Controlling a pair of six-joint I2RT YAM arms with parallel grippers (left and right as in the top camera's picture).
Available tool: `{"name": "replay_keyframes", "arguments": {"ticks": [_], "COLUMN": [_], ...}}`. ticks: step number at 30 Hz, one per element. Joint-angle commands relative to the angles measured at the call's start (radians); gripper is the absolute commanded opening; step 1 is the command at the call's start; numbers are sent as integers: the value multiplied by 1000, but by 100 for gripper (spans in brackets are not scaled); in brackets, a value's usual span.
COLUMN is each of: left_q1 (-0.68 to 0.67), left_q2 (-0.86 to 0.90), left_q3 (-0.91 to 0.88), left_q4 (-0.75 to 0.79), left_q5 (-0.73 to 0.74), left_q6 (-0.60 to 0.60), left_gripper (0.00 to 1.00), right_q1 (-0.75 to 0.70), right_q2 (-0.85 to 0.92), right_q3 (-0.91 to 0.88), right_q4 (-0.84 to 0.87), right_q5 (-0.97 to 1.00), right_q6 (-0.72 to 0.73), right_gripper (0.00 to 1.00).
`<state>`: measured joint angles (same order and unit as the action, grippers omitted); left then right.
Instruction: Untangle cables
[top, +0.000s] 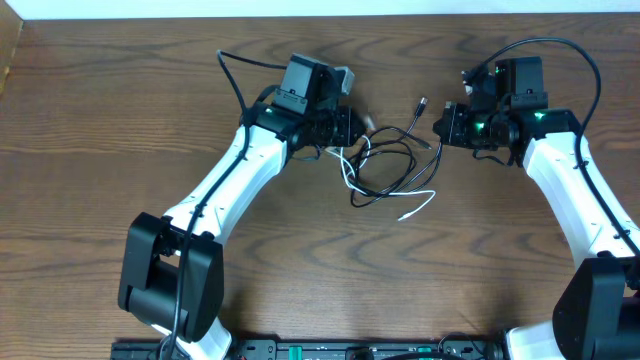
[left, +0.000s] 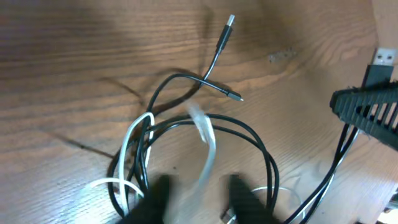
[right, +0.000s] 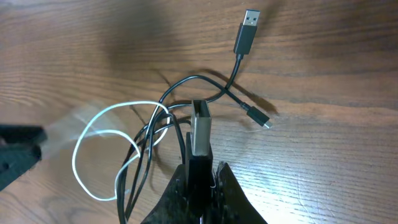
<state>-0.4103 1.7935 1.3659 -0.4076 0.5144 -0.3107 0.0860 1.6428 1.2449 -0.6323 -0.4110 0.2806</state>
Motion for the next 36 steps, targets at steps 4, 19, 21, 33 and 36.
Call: {"name": "replay_keyframes", "arguments": {"ticks": [4, 19, 21, 33, 36], "left_q1": [111, 11, 11, 10, 10], "left_q2": [5, 5, 5, 5, 5], "left_q3": [13, -78, -98, -163, -182], "left_q4": [-72, -190, -185, -167, -159], "left_q5": [-123, -92, -84, 126, 125], "left_q6": [-59, 10, 11, 274, 312], "left_gripper": [98, 62, 62, 59, 59], "right_q1": [-7, -7, -7, -7, -7], "right_q2": [-2, -2, -2, -2, -2], "right_q3": [2, 2, 2, 2, 2], "right_q4": [0, 11, 11, 6, 3], "right_q5": [-10, -11, -10, -10, -10], "right_q6": [-9, -8, -9, -9, -9], "right_gripper": [1, 1, 1, 2, 2]}}
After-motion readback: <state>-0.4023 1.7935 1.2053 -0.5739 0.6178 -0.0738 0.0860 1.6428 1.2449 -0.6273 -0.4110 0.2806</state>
